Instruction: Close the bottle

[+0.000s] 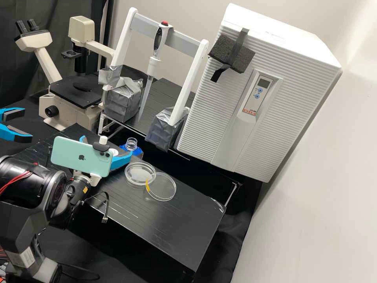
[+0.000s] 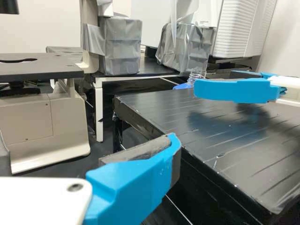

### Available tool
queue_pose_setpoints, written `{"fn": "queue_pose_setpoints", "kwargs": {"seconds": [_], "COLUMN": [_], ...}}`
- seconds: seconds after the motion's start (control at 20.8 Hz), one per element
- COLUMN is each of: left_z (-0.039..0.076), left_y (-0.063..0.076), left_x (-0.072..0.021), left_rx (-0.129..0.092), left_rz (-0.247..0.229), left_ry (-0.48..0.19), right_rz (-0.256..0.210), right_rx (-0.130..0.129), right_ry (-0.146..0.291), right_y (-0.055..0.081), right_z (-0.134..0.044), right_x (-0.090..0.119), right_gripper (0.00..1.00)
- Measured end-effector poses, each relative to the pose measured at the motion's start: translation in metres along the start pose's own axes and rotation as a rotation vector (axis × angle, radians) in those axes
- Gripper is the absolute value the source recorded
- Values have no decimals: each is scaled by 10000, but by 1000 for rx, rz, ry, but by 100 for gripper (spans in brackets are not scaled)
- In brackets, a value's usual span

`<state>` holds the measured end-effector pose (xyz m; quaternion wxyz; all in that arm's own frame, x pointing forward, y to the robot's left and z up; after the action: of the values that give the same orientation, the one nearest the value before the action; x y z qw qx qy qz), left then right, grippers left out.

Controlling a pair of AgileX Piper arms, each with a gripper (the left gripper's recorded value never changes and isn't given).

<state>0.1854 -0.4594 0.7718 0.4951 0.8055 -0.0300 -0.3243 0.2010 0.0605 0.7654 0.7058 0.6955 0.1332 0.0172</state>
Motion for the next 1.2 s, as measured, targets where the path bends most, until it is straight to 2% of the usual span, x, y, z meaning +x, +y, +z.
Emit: {"fn": "queue_pose_setpoints", "kwargs": {"seconds": [0.24,0.43,1.2], "left_z": [0,13,16], "left_y": [0,19,18], "left_x": [0,-7,-6], "left_rx": [0,9,9], "left_rz": [0,9,8], "left_ry": [0,-2,-4], "right_rz": [1,2,-8], "right_rx": [1,1,4], "right_ry": [-1,-2,-23], "right_y": [1,1,-28], "right_z": [1,2,37], "right_x": [0,0,13], "right_gripper": [0,0,0]}}
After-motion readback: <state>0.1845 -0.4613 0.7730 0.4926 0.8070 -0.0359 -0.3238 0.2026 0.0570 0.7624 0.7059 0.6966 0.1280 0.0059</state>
